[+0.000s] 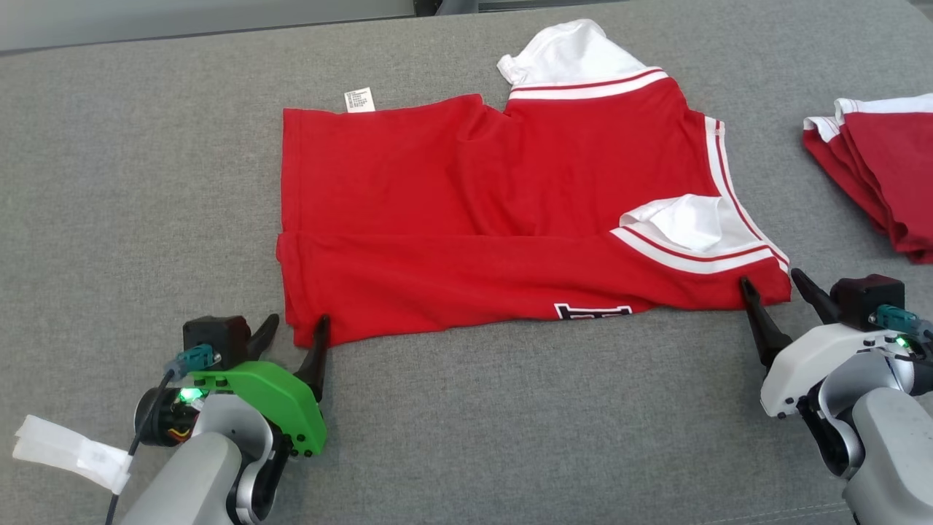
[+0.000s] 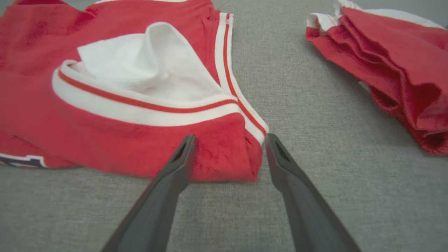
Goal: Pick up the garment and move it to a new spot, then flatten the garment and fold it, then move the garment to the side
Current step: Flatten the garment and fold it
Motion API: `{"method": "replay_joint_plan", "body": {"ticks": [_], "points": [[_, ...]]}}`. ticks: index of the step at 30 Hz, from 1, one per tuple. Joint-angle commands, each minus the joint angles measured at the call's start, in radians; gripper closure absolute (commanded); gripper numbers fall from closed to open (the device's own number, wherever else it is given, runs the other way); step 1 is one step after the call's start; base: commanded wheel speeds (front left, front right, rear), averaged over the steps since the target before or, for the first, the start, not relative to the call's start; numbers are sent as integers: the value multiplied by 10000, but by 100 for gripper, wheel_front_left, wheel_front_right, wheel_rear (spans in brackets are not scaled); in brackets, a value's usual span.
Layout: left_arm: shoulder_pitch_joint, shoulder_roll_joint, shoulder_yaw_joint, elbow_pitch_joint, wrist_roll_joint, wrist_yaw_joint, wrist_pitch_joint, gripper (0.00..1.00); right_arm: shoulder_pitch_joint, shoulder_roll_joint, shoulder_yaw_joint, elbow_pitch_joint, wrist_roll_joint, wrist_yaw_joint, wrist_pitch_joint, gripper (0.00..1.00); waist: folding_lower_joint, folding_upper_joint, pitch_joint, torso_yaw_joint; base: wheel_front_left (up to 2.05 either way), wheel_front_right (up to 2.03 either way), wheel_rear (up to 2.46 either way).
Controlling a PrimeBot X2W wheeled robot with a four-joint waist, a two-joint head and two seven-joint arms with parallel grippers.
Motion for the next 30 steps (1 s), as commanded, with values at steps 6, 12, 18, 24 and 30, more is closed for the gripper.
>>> {"method": "replay_joint_plan", "body": {"ticks": [6, 12, 18, 24, 30], "points": [[-363, -79, -231, 603, -248, -467, 521, 52, -479, -256, 552, 664, 632, -8, 572, 0, 0, 0, 262, 78, 0, 0, 0], [-313, -169, -438, 672, -711, -1148, 1047, 100, -676, -552, 1308, 660, 1650, -8, 939, 100, 0, 0, 217, 60, 0, 0, 0], [3, 623, -391, -409, -1057, -1323, 1979, 100, -580, -1580, 1937, -316, 2879, -13, 1712, 100, 0, 0, -157, 27, 0, 0, 0], [1247, 1841, 66, -3040, -1700, -695, 3001, 100, 357, -2934, 1727, -1906, 3851, -14, 3020, 100, 0, 0, -433, 18, 0, 0, 0], [3238, 2439, 280, -5634, -2164, 395, 3302, 100, 2036, -3055, 942, -3097, 4404, -13, 4007, 100, 0, 0, -197, 43, 0, 0, 0]]}}
